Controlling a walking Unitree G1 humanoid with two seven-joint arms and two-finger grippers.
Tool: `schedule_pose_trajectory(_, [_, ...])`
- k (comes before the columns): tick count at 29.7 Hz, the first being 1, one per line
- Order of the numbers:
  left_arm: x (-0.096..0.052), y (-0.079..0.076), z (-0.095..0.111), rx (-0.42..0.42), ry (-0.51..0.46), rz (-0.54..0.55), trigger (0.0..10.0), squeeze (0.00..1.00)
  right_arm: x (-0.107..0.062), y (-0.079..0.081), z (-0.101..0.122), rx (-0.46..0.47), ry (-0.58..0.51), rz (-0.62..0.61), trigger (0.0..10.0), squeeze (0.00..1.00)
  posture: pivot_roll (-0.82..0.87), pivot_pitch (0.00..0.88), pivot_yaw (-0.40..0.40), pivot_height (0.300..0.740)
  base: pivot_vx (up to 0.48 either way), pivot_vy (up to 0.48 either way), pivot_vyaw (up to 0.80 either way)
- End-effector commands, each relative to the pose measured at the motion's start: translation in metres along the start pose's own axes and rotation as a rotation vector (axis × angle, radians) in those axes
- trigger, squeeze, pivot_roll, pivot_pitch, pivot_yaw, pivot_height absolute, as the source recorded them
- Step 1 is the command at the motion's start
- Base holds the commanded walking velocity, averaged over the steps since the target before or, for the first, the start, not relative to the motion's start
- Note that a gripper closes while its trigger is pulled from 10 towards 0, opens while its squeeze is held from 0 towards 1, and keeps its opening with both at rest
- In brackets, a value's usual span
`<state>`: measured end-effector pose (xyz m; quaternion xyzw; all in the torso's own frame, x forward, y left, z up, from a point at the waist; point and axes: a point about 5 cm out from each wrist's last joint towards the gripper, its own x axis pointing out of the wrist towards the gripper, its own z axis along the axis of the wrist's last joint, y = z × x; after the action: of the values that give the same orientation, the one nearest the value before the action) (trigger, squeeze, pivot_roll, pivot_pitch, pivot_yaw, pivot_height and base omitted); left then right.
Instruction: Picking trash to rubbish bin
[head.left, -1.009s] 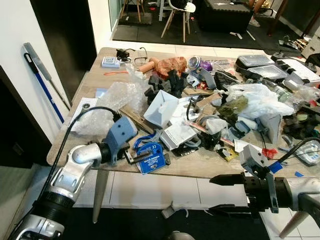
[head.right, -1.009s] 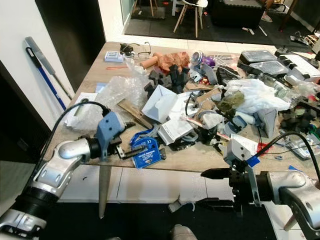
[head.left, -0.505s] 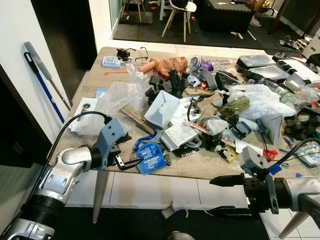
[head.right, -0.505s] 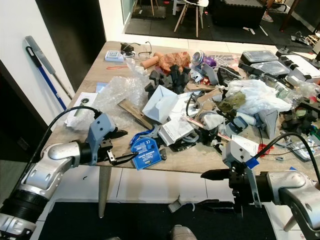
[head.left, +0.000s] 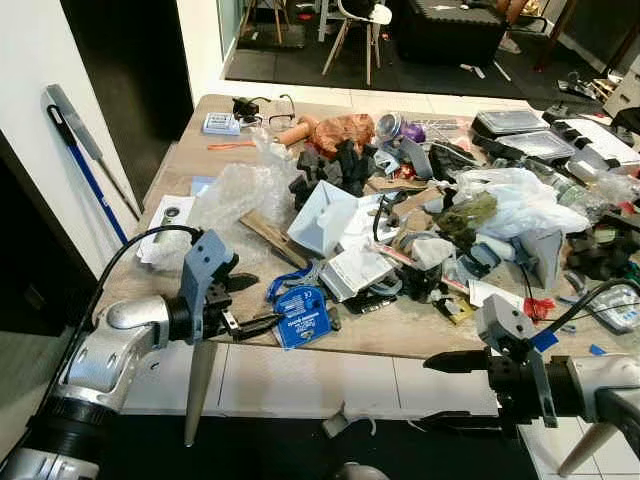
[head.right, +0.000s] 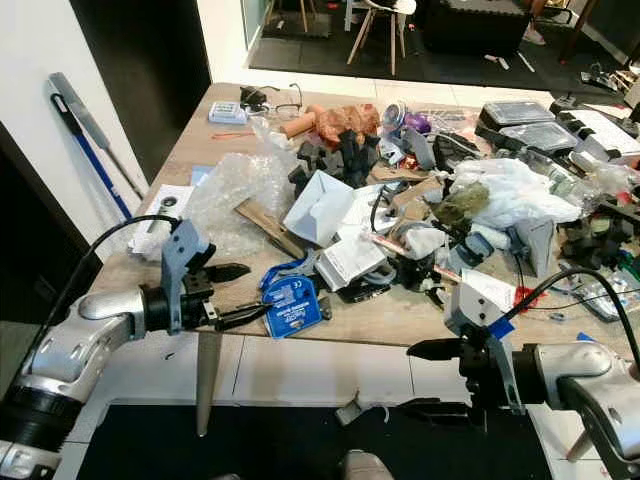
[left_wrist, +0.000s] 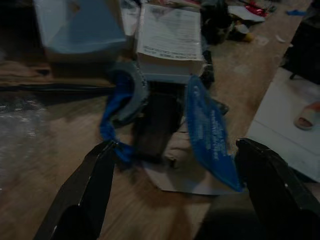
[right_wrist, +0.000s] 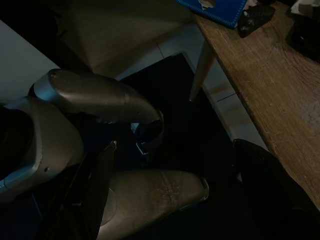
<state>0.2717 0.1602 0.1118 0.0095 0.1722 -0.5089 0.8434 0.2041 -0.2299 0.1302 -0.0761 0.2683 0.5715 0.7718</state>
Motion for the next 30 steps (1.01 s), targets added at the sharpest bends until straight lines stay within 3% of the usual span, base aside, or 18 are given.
schedule_pose_trajectory(1, [0.007,-0.009,0.000,-0.033,-0.028,-0.050,10.0,0.00,0.002,0.000,-0.003,0.007,0.007,0.004,10.0,0.00,-0.03,0.000,-0.026,0.740,0.000,0.000,0.00])
schedule_pose_trajectory(11, [0.018,-0.016,0.003,-0.085,-0.074,-0.059,10.0,0.00,0.003,0.000,-0.004,0.006,0.009,0.002,10.0,0.00,-0.03,0.000,-0.022,0.740,0.000,0.000,0.00])
schedule_pose_trajectory(17, [0.032,-0.026,0.006,-0.122,-0.106,-0.087,10.0,0.00,0.003,-0.001,-0.004,0.006,0.009,-0.003,10.0,0.00,-0.03,0.000,-0.021,0.740,0.000,0.000,0.00])
schedule_pose_trajectory(18, [0.034,-0.026,0.005,-0.127,-0.102,-0.082,9.1,0.00,0.003,-0.001,-0.004,0.006,0.008,-0.005,10.0,0.00,-0.04,0.000,-0.018,0.740,0.000,0.000,0.00])
schedule_pose_trajectory(20, [0.035,-0.026,0.004,-0.134,-0.102,-0.079,9.1,0.00,0.003,-0.001,-0.003,0.005,0.009,-0.007,10.0,0.00,-0.04,0.000,-0.018,0.740,0.000,0.000,0.00])
schedule_pose_trajectory(21, [0.035,-0.026,0.004,-0.134,-0.099,-0.081,3.9,0.00,0.003,-0.001,-0.003,0.005,0.009,-0.007,10.0,0.00,-0.04,0.000,-0.018,0.740,0.000,0.000,0.00])
schedule_pose_trajectory(22, [0.036,-0.027,0.003,-0.136,-0.096,-0.084,0.0,0.00,0.003,-0.001,-0.003,0.005,0.009,-0.008,10.0,0.00,-0.04,0.000,-0.018,0.740,0.000,0.000,0.00])
schedule_pose_trajectory(30, [0.038,-0.031,0.001,-0.148,-0.082,-0.098,0.0,0.00,0.003,-0.002,-0.003,0.002,0.009,-0.013,10.0,0.00,-0.04,0.000,-0.018,0.740,0.000,0.000,0.00])
